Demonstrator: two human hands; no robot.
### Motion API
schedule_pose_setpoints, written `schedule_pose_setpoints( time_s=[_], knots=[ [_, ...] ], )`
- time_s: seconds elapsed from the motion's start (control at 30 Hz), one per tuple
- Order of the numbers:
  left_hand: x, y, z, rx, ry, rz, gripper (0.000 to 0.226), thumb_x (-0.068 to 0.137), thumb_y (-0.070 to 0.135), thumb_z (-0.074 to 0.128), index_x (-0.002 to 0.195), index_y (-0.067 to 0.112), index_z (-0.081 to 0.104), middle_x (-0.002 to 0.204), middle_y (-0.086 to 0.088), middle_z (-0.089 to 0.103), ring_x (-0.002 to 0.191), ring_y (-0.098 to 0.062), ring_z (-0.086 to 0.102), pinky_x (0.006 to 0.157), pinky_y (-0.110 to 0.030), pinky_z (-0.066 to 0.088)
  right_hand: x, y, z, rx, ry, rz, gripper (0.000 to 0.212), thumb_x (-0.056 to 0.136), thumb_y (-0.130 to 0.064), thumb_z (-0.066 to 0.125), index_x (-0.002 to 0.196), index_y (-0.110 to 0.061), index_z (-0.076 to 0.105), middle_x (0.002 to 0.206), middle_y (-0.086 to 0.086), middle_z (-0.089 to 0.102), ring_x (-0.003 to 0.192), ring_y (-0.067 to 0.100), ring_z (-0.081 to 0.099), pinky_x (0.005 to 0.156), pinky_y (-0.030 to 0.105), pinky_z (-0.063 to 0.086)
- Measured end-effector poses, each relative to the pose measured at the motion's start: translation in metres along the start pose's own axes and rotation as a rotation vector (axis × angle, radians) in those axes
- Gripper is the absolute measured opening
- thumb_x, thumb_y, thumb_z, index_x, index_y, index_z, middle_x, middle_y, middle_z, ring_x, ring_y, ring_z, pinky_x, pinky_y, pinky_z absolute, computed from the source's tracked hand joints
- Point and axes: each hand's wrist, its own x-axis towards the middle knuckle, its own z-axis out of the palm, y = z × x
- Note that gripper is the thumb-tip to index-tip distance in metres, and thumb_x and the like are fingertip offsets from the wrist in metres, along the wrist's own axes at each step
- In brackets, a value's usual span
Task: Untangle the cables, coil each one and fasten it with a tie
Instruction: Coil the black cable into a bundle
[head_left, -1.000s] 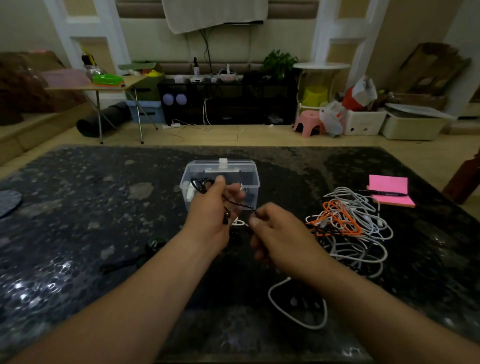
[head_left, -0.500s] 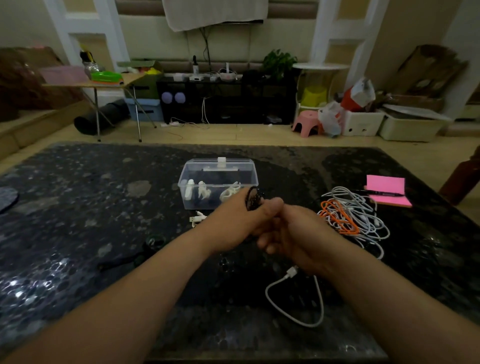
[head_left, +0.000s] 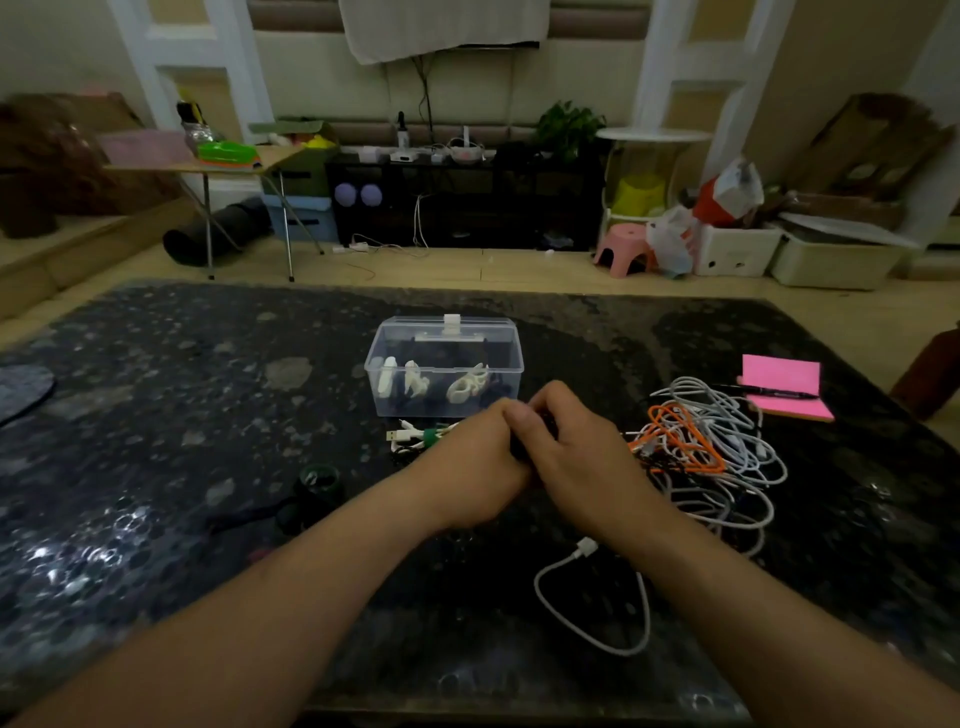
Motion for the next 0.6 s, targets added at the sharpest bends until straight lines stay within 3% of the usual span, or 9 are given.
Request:
schedule_pose_setpoints(
  time_s=[0.1, 0.17, 0.23, 0.3, 0.4, 0.43, 0.5, 0.6],
  knots=[
    [-0.007, -0.006, -0.004, -0.178, 0.063, -0.111, 0.042, 0.092, 0.021, 0.074, 0.122, 0.03, 0.046, 0.107, 0.005, 0.069, 0.091, -0.01, 0.07, 0.082, -0.045, 0.062, 0.008, 0.001, 0.005, 0.042, -0.067, 0.041, 0.023, 0.107, -0.049, 0.049, 0.1, -0.03, 0.059, 0.088, -0.009, 0.069, 0.077, 0.002, 0.064, 0.062, 0.023, 0.045],
    [-0.016, -0.011, -0.007, -0.214, 0.038, -0.078, 0.058, 0.092, 0.012, 0.071, 0.133, 0.034, 0.035, 0.112, 0.003, 0.069, 0.09, -0.015, 0.072, 0.075, -0.044, 0.062, 0.009, -0.001, 0.009, -0.044, -0.125, -0.076, 0.013, 0.108, -0.042, 0.05, 0.112, -0.037, 0.061, 0.099, -0.012, 0.07, 0.087, 0.002, 0.065, 0.071, 0.025, 0.05],
    [-0.024, -0.012, -0.011, -0.234, 0.054, -0.071, 0.067, 0.093, 0.008, 0.068, 0.14, 0.036, 0.029, 0.114, 0.002, 0.068, 0.089, -0.016, 0.072, 0.07, -0.037, 0.061, 0.01, -0.003, 0.016, -0.109, -0.069, -0.229, 0.01, 0.106, -0.034, 0.053, 0.109, -0.037, 0.062, 0.105, -0.013, 0.067, 0.092, 0.002, 0.062, 0.076, 0.028, 0.049],
    [-0.027, -0.014, -0.018, -0.242, 0.087, -0.103, 0.063, 0.096, 0.012, 0.069, 0.142, 0.033, 0.033, 0.114, 0.002, 0.068, 0.093, -0.016, 0.073, 0.075, -0.036, 0.062, 0.011, -0.006, 0.023, -0.133, 0.017, -0.33, 0.013, 0.105, -0.027, 0.057, 0.096, -0.036, 0.058, 0.098, -0.013, 0.062, 0.087, 0.001, 0.056, 0.075, 0.025, 0.043],
    [-0.034, -0.022, -0.039, -0.183, 0.005, -0.131, 0.022, 0.103, 0.025, 0.064, 0.125, 0.028, 0.059, 0.11, 0.002, 0.074, 0.098, -0.018, 0.073, 0.09, -0.041, 0.06, 0.019, -0.012, 0.032, -0.141, 0.095, -0.359, 0.015, 0.107, -0.025, 0.057, 0.092, -0.027, 0.059, 0.092, -0.011, 0.058, 0.084, 0.005, 0.054, 0.074, 0.025, 0.043],
    [-0.038, -0.025, -0.044, -0.194, -0.047, -0.145, 0.015, 0.107, 0.029, 0.06, 0.121, 0.025, 0.064, 0.107, 0.0, 0.075, 0.093, -0.017, 0.073, 0.087, -0.039, 0.062, 0.021, -0.015, 0.036, -0.135, 0.108, -0.358, 0.015, 0.107, -0.025, 0.057, 0.092, -0.024, 0.059, 0.092, -0.008, 0.058, 0.084, 0.007, 0.054, 0.073, 0.028, 0.043],
    [-0.047, -0.033, -0.052, -0.255, -0.093, -0.192, 0.022, 0.111, 0.031, 0.051, 0.117, 0.015, 0.065, 0.092, -0.003, 0.07, 0.076, -0.017, 0.065, 0.074, -0.036, 0.06, 0.026, -0.022, 0.047, -0.129, 0.087, -0.357, 0.015, 0.107, -0.025, 0.056, 0.093, -0.021, 0.057, 0.092, -0.006, 0.057, 0.083, 0.008, 0.053, 0.071, 0.028, 0.043],
    [-0.057, -0.045, -0.061, -0.253, -0.004, -0.195, 0.028, 0.112, 0.028, 0.047, 0.105, 0.005, 0.062, 0.071, 0.005, 0.057, 0.063, -0.011, 0.05, 0.065, -0.035, 0.045, 0.032, -0.039, 0.063, -0.038, 0.048, -0.331, 0.016, 0.108, -0.024, 0.054, 0.093, -0.02, 0.058, 0.091, -0.008, 0.059, 0.083, 0.003, 0.055, 0.067, 0.015, 0.04]
  ],
)
